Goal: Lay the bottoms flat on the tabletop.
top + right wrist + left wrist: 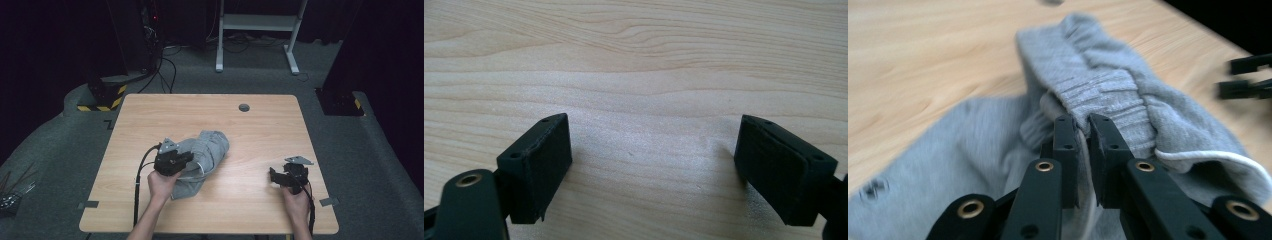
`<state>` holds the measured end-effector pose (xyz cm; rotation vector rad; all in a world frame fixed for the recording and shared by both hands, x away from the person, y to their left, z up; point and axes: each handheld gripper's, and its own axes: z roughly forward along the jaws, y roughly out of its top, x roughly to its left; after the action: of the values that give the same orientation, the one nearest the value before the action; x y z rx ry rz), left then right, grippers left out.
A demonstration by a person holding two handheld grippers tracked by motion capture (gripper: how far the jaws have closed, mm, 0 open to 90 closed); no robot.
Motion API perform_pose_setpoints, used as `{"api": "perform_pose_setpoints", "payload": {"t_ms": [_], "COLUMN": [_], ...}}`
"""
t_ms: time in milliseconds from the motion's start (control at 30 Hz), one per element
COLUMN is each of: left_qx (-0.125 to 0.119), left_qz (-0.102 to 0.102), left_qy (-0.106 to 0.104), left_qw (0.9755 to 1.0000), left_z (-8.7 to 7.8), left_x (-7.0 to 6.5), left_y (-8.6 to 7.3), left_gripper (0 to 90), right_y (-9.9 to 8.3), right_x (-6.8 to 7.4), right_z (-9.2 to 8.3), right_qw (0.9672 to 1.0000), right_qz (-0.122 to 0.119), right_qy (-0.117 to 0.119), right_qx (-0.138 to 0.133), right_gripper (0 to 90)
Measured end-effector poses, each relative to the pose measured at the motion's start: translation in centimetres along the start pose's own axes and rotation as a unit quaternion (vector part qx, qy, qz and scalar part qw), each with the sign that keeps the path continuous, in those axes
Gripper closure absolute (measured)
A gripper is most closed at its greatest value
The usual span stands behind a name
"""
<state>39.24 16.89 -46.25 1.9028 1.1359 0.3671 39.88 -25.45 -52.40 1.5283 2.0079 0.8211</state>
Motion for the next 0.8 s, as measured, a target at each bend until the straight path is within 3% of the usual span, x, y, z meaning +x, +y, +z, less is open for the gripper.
{"api": "perform_pose_setpoints", "payload": {"t_ms": [133,300,333,600,800], "left_qx": [0.052,0.053,0.05,0.032,0.014], "left_qz": [0.002,0.0,0.014,0.025,0.052], "left_qy": [0.038,0.052,0.062,0.079,0.071], "left_qw": [0.9979,0.9973,0.9967,0.996,0.996], "left_z": [1.9,2.1,1.8,-0.5,-2.6], "left_x": [1.6,2.1,1.7,0.1,-2.0], "left_y": [-1.4,-1.9,-1.9,-3.1,-4.4], "left_gripper": [81.2,79.1,76.3,49.9,41.7], "right_y": [0.0,0.0,0.0,0.0,0.0], "right_x": [0.0,0.0,0.0,0.0,0.0], "right_z": [0.0,0.0,0.0,0.0,0.0], "right_qw": [1.0,1.0,1.0,1.0,1.0], "right_qz": [0.0,0.0,0.0,0.0,0.0], "right_qy": [0.0,0.0,0.0,0.0,0.0], "right_qx": [0.0,0.0,0.0,0.0,0.0], "right_gripper": [15.3,15.3,15.3,15.3,15.3]}}
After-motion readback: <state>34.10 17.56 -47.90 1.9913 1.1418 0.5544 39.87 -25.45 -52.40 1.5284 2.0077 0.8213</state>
